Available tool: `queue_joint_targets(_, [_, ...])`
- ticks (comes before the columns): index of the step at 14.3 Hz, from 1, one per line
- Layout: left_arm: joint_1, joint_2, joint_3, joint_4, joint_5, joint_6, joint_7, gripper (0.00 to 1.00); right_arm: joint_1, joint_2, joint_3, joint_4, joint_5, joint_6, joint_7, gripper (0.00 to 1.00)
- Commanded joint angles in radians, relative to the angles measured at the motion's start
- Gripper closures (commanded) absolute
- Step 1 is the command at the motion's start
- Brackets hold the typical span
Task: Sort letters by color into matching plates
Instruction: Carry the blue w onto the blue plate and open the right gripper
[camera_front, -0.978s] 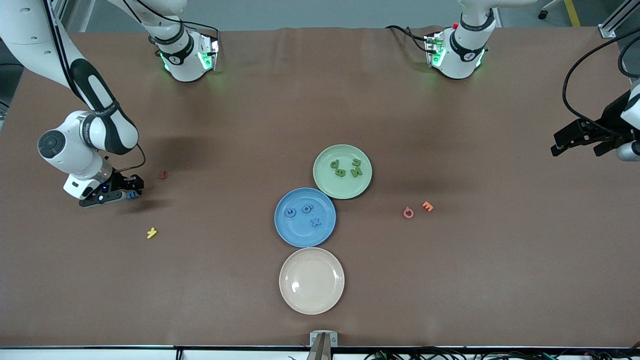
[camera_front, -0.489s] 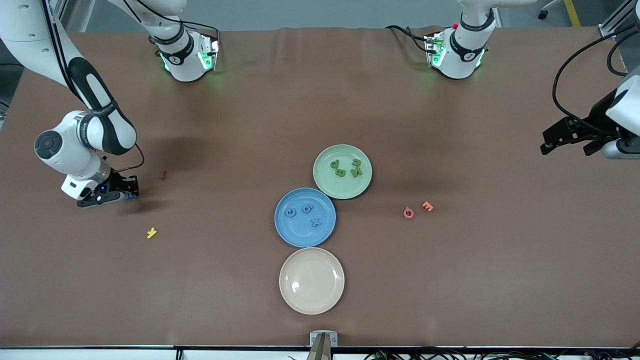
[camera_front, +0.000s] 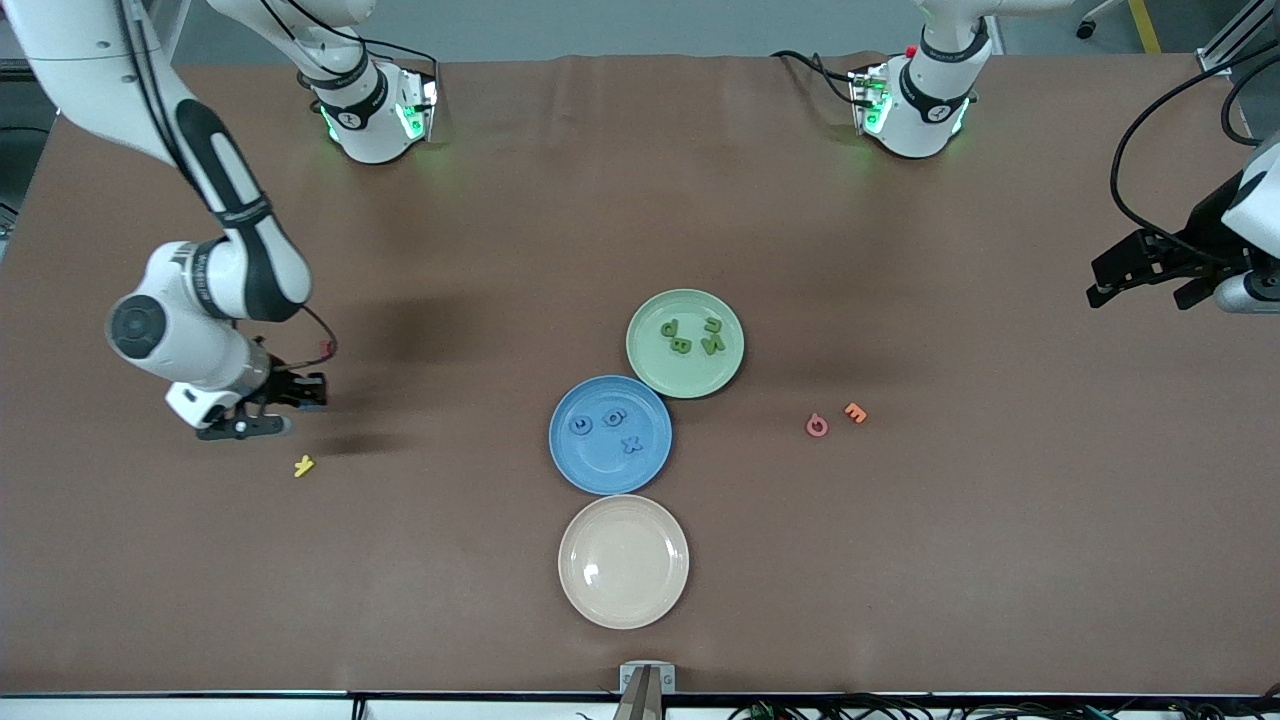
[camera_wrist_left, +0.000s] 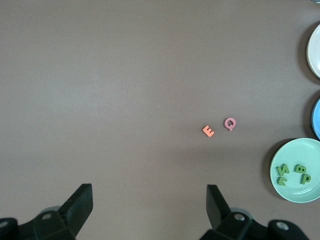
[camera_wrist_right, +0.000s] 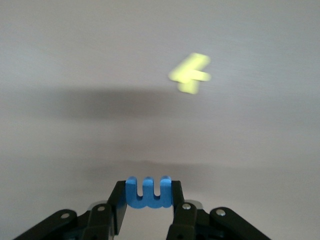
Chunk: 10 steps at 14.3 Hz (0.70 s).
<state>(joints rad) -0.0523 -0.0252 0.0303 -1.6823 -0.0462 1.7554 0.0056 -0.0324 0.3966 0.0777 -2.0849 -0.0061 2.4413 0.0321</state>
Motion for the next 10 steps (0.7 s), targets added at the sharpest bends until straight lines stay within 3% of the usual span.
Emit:
queue_joint_targets(1, [-0.001,-0.007,-0.001,0.012,0.014,-0.01,0.004,0.0,0.15,-0.002,0.008,0.103,0.012,-0.091,0.333,1.0])
queue_joint_targets(5, [-0.006,-0.013,-0.038,0.075,0.019,-0.138,-0.009,0.0,0.346,0.051,0.008,0.265,0.015,-0.13,0.751,1.0])
queue_joint_targets(10, [0.002,-0.013,-0.039,0.076,0.019,-0.151,-0.009,0.0,0.544,0.249,0.008,0.543,0.015,-0.131,1.138,1.0])
